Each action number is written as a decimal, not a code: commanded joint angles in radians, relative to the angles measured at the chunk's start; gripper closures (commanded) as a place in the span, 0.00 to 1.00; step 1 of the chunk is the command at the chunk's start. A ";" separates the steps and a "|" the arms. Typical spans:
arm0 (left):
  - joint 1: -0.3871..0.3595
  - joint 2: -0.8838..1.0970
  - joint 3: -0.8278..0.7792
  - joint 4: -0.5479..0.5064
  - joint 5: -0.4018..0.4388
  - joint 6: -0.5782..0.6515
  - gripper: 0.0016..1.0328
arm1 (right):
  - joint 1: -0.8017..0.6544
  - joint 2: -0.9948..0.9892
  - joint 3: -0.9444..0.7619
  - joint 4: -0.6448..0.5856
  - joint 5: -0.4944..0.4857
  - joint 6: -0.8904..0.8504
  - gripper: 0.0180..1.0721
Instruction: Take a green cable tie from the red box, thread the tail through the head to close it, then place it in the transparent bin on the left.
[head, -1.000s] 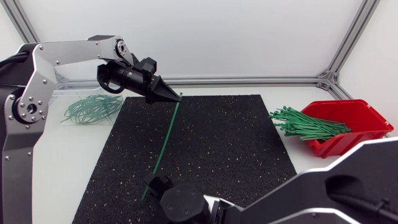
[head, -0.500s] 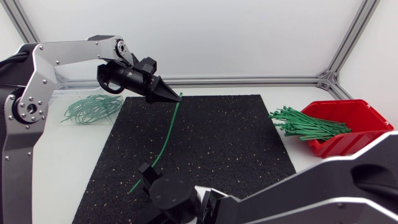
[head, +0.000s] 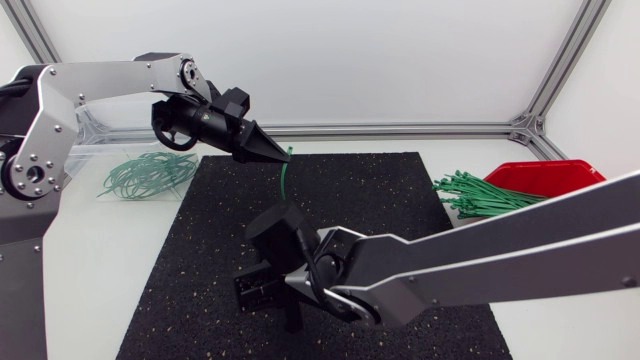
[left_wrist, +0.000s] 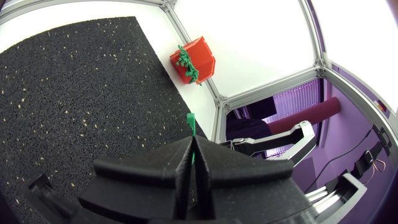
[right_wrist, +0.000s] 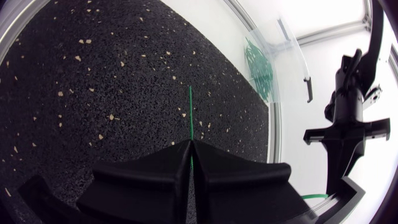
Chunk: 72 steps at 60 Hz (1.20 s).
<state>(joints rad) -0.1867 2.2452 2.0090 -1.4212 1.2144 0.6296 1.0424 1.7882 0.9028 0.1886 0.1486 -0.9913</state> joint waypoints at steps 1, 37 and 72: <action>-0.008 -0.035 -0.023 0.001 -0.007 0.030 0.97 | -0.018 -0.023 0.021 -0.060 -0.017 0.088 0.95; -0.008 -0.124 -0.148 0.071 -0.023 0.096 0.97 | -0.143 -0.119 0.188 -0.400 -0.415 0.563 0.95; 0.004 -0.196 -0.319 0.082 0.088 0.325 0.97 | -0.394 -0.124 0.418 -0.891 -1.061 0.915 0.95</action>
<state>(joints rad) -0.1818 2.0914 1.7317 -1.3365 1.2785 0.8951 0.6861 1.6531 1.2839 -0.6556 -0.8673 -0.1108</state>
